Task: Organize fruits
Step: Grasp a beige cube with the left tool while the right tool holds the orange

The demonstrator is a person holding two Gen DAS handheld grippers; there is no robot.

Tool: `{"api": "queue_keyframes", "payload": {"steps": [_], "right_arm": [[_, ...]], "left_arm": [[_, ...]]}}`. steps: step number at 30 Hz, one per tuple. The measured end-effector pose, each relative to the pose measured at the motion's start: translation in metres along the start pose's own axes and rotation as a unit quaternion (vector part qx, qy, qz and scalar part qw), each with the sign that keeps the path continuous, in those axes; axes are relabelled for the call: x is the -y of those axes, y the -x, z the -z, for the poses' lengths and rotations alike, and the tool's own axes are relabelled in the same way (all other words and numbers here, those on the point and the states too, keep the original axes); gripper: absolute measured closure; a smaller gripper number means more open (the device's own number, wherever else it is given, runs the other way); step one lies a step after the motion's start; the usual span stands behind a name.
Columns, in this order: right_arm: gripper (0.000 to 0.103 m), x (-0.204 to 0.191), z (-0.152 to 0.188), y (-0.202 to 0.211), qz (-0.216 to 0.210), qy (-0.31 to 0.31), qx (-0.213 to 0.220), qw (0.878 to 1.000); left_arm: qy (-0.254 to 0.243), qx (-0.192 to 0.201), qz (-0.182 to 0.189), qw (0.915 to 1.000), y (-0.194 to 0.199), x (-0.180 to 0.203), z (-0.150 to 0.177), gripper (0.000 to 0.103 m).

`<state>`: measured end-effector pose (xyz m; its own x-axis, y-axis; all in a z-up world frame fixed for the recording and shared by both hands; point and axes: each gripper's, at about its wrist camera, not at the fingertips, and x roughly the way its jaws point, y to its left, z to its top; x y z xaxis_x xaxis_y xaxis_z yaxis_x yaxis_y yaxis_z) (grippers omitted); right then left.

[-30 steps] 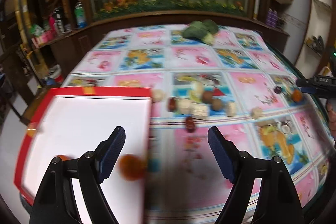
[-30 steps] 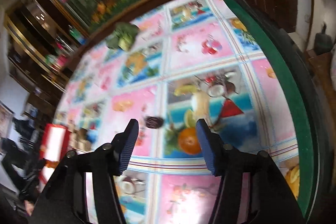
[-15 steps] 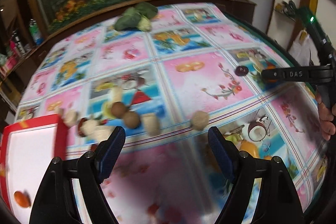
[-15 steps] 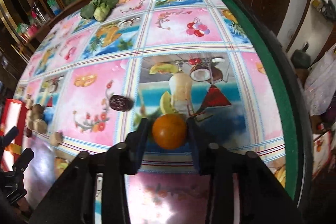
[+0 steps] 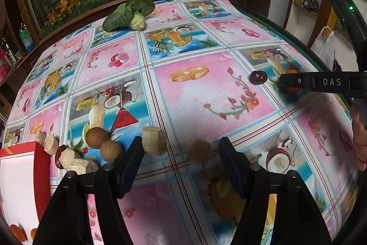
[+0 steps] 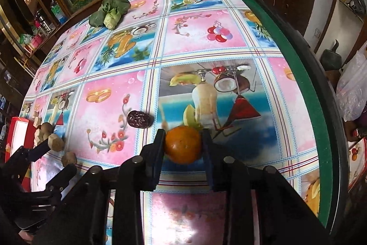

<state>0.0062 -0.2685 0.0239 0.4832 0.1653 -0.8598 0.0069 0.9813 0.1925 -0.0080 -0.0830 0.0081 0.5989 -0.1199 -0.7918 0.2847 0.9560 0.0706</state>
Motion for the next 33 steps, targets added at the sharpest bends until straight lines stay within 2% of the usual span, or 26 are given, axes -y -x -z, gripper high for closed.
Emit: {"api": "queue_keyframes", "payload": {"steps": [4, 7, 10, 16, 18, 23, 26, 30, 33], "right_arm": [[0.071, 0.0, 0.0, 0.0, -0.001, -0.003, 0.0, 1.0], [0.071, 0.002, -0.001, -0.001, -0.001, -0.007, -0.001, 1.0], [0.071, 0.002, -0.001, -0.001, 0.0, -0.006, -0.001, 1.0], [0.071, 0.002, 0.0, -0.001, -0.001, -0.006, 0.0, 1.0], [0.071, 0.002, -0.001, -0.001, 0.0, -0.006, -0.001, 1.0], [0.071, 0.002, -0.001, -0.001, 0.0, -0.006, -0.001, 1.0], [0.071, 0.001, -0.001, -0.001, 0.0, -0.005, -0.001, 1.0], [0.071, 0.001, 0.0, -0.001, 0.001, -0.003, 0.0, 1.0], [0.071, 0.0, -0.001, -0.002, 0.002, -0.001, 0.001, 1.0]], "left_arm": [[-0.009, 0.009, 0.016, 0.9998, 0.01, -0.001, 0.005, 0.042], [-0.021, 0.021, 0.013, 0.9995, 0.018, -0.001, 0.009, 0.042], [-0.031, 0.027, 0.039, 0.9984, 0.024, 0.003, 0.01, 0.042], [-0.056, 0.017, 0.051, 0.997, 0.012, 0.015, 0.008, 0.043], [-0.054, 0.005, 0.055, 0.997, 0.002, 0.013, 0.004, 0.052], [-0.045, -0.003, 0.072, 0.9964, -0.006, 0.005, 0.002, 0.06], [-0.05, 0.0, 0.075, 0.9959, -0.005, 0.005, 0.003, 0.061], [-0.06, 0.002, 0.078, 0.9952, -0.003, 0.011, 0.004, 0.074], [-0.06, 0.001, 0.078, 0.9952, -0.002, 0.012, 0.004, 0.077]]}}
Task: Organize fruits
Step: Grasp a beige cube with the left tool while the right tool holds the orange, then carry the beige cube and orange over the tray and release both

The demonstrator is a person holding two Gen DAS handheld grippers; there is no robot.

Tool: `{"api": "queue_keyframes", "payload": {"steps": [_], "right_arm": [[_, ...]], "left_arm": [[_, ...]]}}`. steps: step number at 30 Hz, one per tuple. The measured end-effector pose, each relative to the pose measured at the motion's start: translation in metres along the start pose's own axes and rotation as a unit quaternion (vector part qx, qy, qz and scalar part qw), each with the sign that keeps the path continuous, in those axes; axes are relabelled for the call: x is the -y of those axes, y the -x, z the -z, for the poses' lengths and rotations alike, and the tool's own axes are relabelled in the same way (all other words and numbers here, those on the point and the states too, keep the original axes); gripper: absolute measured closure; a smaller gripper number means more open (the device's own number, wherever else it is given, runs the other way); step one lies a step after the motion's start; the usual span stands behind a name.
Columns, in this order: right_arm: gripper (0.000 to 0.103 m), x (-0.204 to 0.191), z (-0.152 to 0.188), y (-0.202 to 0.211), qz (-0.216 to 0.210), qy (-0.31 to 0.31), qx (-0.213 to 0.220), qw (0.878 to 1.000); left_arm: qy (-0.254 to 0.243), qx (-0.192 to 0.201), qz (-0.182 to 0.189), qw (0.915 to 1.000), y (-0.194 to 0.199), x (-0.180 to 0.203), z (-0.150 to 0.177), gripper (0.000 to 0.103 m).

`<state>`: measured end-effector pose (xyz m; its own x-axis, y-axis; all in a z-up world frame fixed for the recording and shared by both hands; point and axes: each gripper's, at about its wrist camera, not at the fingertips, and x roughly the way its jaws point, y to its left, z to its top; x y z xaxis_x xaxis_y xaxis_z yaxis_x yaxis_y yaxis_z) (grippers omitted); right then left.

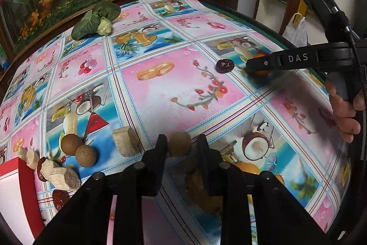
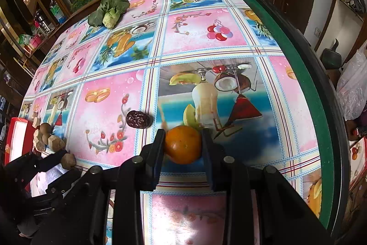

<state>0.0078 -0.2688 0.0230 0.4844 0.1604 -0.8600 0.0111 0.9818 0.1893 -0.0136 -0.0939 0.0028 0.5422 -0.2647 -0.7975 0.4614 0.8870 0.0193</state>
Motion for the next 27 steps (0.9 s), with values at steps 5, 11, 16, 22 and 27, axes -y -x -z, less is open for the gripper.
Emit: {"api": "queue_keyframes", "payload": {"steps": [5, 11, 16, 22, 27], "right_arm": [[0.071, 0.002, -0.001, 0.001, -0.006, -0.011, 0.003, 1.0], [0.071, 0.002, -0.002, 0.01, -0.021, -0.02, 0.034, 0.999], [0.071, 0.002, -0.003, 0.013, -0.026, -0.028, 0.051, 0.998], [0.071, -0.007, -0.002, 0.013, -0.045, -0.021, 0.066, 0.997], [0.071, -0.024, 0.002, 0.013, -0.076, -0.015, 0.077, 0.994]], "left_arm": [[0.02, -0.002, -0.007, 0.9998, 0.003, -0.003, 0.003, 0.082], [0.063, 0.015, -0.018, 0.9977, 0.028, -0.017, 0.019, 0.082], [0.099, 0.057, -0.044, 0.9924, 0.08, -0.036, 0.046, 0.083], [0.151, 0.094, -0.118, 0.9769, 0.14, -0.078, 0.083, 0.083], [0.185, 0.105, -0.167, 0.9629, 0.167, -0.109, 0.111, 0.083]]}}
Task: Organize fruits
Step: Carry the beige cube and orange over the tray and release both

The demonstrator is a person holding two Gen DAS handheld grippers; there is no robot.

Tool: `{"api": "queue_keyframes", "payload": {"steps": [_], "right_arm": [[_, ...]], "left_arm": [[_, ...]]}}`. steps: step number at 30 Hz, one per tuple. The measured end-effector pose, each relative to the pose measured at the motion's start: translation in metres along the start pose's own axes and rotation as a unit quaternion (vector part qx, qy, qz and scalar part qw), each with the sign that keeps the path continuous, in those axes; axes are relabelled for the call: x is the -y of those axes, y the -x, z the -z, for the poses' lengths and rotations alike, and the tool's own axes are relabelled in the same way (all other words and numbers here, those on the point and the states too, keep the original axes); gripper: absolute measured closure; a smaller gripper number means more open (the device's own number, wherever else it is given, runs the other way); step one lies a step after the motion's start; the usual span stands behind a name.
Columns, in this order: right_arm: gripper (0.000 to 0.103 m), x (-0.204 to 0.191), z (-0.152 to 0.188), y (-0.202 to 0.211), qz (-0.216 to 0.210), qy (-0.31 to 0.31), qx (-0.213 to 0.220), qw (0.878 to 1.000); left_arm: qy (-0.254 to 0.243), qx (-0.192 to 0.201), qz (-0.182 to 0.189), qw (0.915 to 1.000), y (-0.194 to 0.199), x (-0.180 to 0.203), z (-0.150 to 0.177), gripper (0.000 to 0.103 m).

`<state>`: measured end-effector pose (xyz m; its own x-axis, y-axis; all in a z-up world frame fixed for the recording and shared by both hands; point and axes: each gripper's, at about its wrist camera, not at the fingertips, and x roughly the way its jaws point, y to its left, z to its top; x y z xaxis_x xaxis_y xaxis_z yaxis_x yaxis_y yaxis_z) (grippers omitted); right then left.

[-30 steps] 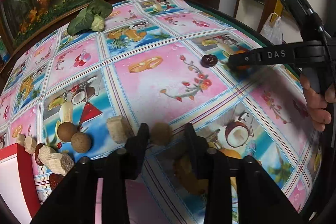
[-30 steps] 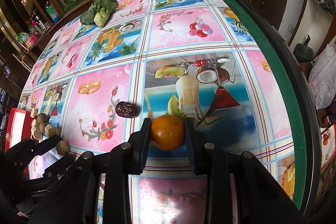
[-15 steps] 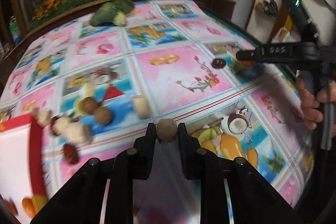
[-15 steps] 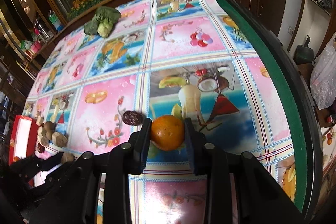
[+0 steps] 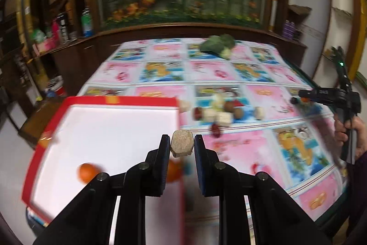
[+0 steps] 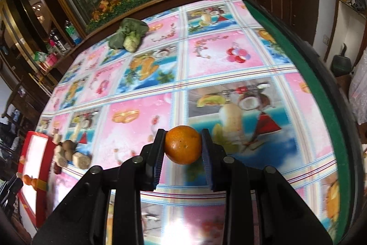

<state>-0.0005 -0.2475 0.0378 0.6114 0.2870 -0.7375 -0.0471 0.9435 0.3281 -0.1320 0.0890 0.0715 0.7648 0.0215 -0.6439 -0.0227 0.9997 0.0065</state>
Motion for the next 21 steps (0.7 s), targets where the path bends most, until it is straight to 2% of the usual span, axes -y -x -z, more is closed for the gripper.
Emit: {"api": "queue_keyframes", "payload": {"steps": [4, 9, 15, 18, 21], "right_arm": [[0.071, -0.029, 0.009, -0.002, -0.049, -0.003, 0.0, 0.999], [0.07, -0.095, 0.029, -0.004, -0.146, 0.005, 0.004, 0.989], [0.07, -0.203, 0.061, -0.009, -0.254, 0.079, 0.007, 0.964], [0.07, -0.257, 0.078, -0.023, -0.28, 0.117, -0.016, 0.953], [0.07, -0.292, 0.093, -0.03, -0.294, 0.148, -0.035, 0.944]], "left_arm": [[0.023, -0.004, -0.012, 0.9996, 0.001, -0.024, 0.01, 0.083], [0.045, -0.009, -0.022, 0.9987, 0.002, -0.049, 0.021, 0.083], [0.06, -0.013, -0.053, 0.9967, 0.002, -0.077, 0.031, 0.083], [0.071, -0.019, -0.061, 0.9955, 0.001, -0.09, 0.039, 0.083], [0.081, -0.023, -0.068, 0.9941, -0.001, -0.1, 0.043, 0.083]]}}
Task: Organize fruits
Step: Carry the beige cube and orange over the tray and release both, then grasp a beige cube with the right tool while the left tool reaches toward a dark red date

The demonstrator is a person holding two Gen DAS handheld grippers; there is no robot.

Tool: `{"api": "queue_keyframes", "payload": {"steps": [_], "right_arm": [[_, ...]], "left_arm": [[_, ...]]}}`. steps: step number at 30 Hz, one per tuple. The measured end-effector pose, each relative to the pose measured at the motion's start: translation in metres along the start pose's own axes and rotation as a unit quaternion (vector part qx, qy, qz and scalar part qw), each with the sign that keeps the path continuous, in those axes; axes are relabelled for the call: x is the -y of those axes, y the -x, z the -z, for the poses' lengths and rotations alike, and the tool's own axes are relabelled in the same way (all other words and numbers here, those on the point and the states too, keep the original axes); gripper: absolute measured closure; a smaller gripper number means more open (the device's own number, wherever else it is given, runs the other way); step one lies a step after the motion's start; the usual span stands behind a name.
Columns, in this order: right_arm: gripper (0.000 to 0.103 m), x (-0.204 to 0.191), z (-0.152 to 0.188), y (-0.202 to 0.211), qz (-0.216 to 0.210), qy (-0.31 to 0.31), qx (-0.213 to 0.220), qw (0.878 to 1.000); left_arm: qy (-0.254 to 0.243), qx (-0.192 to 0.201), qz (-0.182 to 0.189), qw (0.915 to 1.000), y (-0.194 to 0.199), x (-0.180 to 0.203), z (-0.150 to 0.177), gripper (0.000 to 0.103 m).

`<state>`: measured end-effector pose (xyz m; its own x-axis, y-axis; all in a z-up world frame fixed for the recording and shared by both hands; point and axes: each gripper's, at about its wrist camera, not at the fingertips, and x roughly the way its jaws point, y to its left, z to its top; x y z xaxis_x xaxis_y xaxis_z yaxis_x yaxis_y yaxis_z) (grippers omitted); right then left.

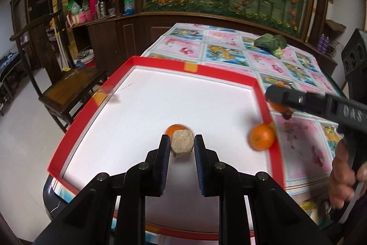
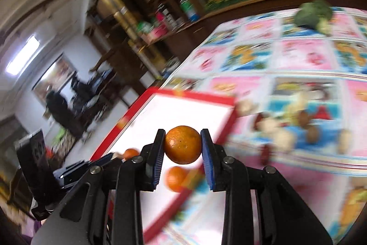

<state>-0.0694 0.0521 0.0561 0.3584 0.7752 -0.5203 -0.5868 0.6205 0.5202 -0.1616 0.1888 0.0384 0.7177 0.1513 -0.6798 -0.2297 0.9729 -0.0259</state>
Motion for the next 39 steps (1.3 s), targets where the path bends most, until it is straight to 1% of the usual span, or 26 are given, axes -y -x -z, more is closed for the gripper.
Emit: {"api": "queue_keyframes", "payload": {"steps": [5, 7, 10, 12, 13, 14, 15, 16, 17, 18, 19, 21, 23, 24, 27, 29, 31, 32, 34, 37, 39], "right_arm": [[0.07, -0.037, 0.016, -0.028, -0.03, 0.065, -0.043, 0.997], [0.07, -0.045, 0.025, -0.033, -0.03, 0.096, -0.06, 0.993], [0.07, -0.05, 0.034, -0.043, -0.029, 0.121, -0.092, 0.988], [0.069, -0.052, 0.039, -0.05, -0.03, 0.134, -0.112, 0.984], [0.069, -0.053, 0.042, -0.052, -0.029, 0.141, -0.119, 0.982], [0.068, -0.054, 0.044, -0.054, -0.026, 0.147, -0.125, 0.981], [0.068, -0.057, 0.047, -0.055, -0.025, 0.151, -0.132, 0.979], [0.068, -0.056, 0.048, -0.055, -0.028, 0.151, -0.134, 0.979], [0.068, -0.055, 0.047, -0.053, -0.027, 0.15, -0.133, 0.979], [0.067, -0.055, 0.046, -0.051, -0.027, 0.15, -0.132, 0.979], [0.066, -0.055, 0.045, -0.047, -0.029, 0.148, -0.129, 0.98], [0.066, -0.055, 0.042, -0.033, -0.033, 0.144, -0.106, 0.983], [0.065, -0.051, 0.034, -0.02, -0.025, 0.147, -0.078, 0.986], [0.063, -0.047, 0.029, -0.013, -0.018, 0.148, -0.065, 0.987], [0.063, -0.023, 0.007, 0.012, 0.005, 0.123, -0.024, 0.992], [0.062, 0.001, -0.01, 0.033, 0.026, 0.088, 0.003, 0.996], [0.061, 0.032, -0.024, 0.058, 0.052, 0.051, 0.028, 0.997], [0.061, 0.047, -0.028, 0.071, 0.066, 0.035, 0.039, 0.996], [0.061, 0.08, -0.034, 0.099, 0.092, 0.002, 0.061, 0.994], [0.061, 0.125, -0.034, 0.135, 0.106, -0.047, 0.078, 0.99], [0.061, 0.142, -0.032, 0.144, 0.111, -0.065, 0.073, 0.989]], "left_arm": [[0.015, 0.002, -0.026, 0.9995, -0.002, -0.016, -0.001, 0.083], [0.01, 0.003, -0.044, 0.999, -0.004, -0.018, -0.001, 0.083], [0.014, -0.004, -0.05, 0.9986, -0.009, -0.023, 0.0, 0.082], [0.018, -0.01, -0.062, 0.9979, -0.013, -0.024, 0.0, 0.081], [0.021, -0.014, -0.064, 0.9976, -0.015, -0.025, -0.001, 0.079], [0.023, -0.015, -0.066, 0.9974, -0.016, -0.025, 0.0, 0.071], [0.026, -0.016, -0.069, 0.9971, -0.016, -0.025, -0.001, 0.06], [0.029, -0.015, -0.072, 0.9968, -0.015, -0.025, -0.001, 0.055], [0.032, -0.012, -0.078, 0.9964, -0.013, -0.024, -0.001, 0.047], [0.032, -0.008, -0.08, 0.9963, -0.011, -0.023, -0.001, 0.044], [0.031, -0.005, -0.075, 0.9967, -0.009, -0.021, -0.002, 0.044], [0.027, -0.004, -0.06, 0.9978, -0.006, -0.013, -0.004, 0.044], [0.013, -0.003, -0.028, 0.9995, 0.001, 0.003, -0.007, 0.044], [0.005, -0.003, -0.018, 0.9998, 0.003, 0.012, -0.007, 0.042], [-0.034, -0.008, 0.035, 0.9988, 0.009, 0.049, -0.006, 0.04], [-0.057, -0.01, 0.068, 0.996, 0.014, 0.074, -0.006, 0.04], [-0.079, -0.014, 0.099, 0.9919, 0.016, 0.096, -0.004, 0.04], [-0.09, -0.019, 0.115, 0.9892, 0.015, 0.109, -0.003, 0.04], [-0.098, -0.028, 0.135, 0.9857, 0.011, 0.122, -0.002, 0.04], [-0.099, -0.049, 0.145, 0.9832, -0.004, 0.138, 0.001, 0.04], [-0.096, -0.06, 0.145, 0.9829, -0.013, 0.144, 0.002, 0.04]]}}
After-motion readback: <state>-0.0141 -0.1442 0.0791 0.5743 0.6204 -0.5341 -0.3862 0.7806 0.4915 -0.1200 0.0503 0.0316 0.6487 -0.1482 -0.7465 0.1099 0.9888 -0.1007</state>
